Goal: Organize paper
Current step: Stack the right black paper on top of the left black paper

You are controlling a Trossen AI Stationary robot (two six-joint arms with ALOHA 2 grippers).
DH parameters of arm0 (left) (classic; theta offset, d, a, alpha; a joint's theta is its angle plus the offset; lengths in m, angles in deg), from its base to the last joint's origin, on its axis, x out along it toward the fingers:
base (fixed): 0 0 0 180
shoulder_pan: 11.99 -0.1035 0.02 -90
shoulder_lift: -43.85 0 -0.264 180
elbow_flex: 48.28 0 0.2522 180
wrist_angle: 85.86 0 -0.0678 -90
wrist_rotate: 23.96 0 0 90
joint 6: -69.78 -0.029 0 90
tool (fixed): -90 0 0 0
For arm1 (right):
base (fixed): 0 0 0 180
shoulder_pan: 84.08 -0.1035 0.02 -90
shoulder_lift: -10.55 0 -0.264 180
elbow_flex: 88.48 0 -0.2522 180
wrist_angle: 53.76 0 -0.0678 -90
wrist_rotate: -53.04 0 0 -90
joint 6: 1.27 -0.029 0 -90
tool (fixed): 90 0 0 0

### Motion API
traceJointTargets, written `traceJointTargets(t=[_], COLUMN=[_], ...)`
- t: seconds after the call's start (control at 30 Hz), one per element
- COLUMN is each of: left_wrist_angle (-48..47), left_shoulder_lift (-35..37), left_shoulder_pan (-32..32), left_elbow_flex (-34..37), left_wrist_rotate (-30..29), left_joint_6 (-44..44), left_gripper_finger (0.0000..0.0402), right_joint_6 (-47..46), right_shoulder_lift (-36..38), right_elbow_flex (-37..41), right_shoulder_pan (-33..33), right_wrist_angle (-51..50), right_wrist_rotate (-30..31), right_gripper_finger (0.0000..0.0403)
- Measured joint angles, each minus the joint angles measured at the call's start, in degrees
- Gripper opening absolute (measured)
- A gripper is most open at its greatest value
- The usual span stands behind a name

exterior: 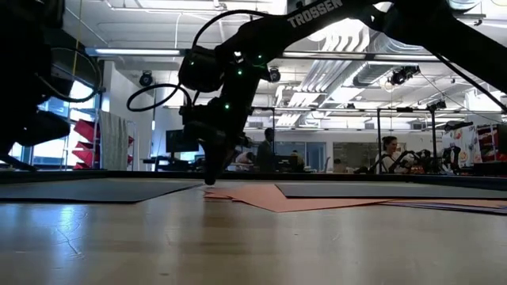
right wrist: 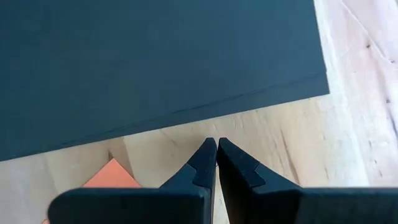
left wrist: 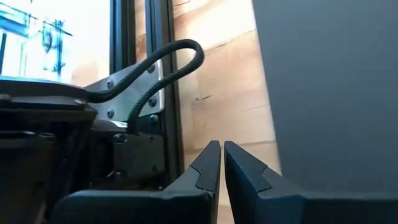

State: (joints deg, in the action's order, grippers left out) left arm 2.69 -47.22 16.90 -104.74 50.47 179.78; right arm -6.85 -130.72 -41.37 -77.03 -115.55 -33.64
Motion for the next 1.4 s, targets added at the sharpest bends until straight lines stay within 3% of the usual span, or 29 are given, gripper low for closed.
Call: traceJointTargets(t=[0.1, 0.23, 0.53, 0.67, 0.93, 1.2, 1.4], left_wrist_angle=[2.8, 16.8, 21.5, 24.4, 19.4, 2.6, 12.0], left_shoulder_lift=[0.0, -0.2, -3.5, -3.7, -3.8, -3.8, -3.8], left_shoulder_pan=[-0.5, -0.4, -1.7, -1.1, -0.7, -0.6, -1.5], left_elbow_flex=[-0.5, -0.1, 3.8, 0.7, -7.2, -6.9, 0.6], left_wrist_rotate=[-0.3, -4.5, -4.6, -7.9, -10.6, -5.3, -3.4], left_joint_6=[-2.3, -8.4, -10.4, -11.2, -16.2, -6.8, -7.5], left_gripper_finger=[0.0, 0.0, 0.0, 0.0, 0.0, 0.0, 0.0], right_joint_6=[1.6, 3.6, 4.9, 5.9, 5.9, 5.7, 2.7], right_shoulder_lift=[0.0, 0.0, 0.0, 0.0, 0.0, 0.0, 0.0], right_elbow_flex=[0.0, 0.0, 0.0, 0.0, 0.0, -0.1, -0.1], right_shoulder_pan=[-0.8, -1.6, -1.4, -1.0, -0.1, 0.0, 0.0], right_wrist_angle=[-0.7, -1.7, -2.5, -3.1, -3.9, -5.0, -5.4], right_wrist_rotate=[-0.4, -0.4, -0.4, -0.4, -0.4, -0.3, 2.5], right_gripper_finger=[0.0001, 0.0001, 0.0001, 0.0001, 0.0001, 0.0001, 0.0001])
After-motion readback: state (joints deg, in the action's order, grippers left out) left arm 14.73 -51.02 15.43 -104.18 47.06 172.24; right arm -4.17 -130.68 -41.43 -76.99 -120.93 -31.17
